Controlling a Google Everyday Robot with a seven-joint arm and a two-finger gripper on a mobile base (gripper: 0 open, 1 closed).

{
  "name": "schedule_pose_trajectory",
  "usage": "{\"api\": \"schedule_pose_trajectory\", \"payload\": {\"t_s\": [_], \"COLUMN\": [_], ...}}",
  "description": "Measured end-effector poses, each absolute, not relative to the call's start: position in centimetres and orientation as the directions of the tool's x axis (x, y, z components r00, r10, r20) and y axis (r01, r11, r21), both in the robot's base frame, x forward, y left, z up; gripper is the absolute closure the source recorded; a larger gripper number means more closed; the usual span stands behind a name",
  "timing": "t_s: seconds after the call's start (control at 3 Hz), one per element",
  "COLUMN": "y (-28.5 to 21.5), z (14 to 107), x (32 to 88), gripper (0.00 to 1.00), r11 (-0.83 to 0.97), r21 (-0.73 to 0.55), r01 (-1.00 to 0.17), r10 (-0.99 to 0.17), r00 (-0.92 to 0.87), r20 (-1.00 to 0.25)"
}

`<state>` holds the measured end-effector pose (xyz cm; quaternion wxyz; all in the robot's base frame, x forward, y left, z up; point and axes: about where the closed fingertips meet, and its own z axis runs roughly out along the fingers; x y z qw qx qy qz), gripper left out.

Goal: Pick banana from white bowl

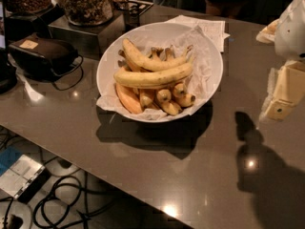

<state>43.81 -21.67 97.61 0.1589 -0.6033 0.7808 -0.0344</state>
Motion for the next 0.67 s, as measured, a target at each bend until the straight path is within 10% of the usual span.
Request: {"api": "schedule_pose_trajectory", "payload": {"t_s": [0.67], "y": [-20.93], "z": [98.62], "x": [43.33], "gripper": [0.00], "r11": [0.286], "r21": [-0.222], "r01": [-0.932], "r10": [-0.949], "r00": [-0.245], "r20": [-0.197]}}
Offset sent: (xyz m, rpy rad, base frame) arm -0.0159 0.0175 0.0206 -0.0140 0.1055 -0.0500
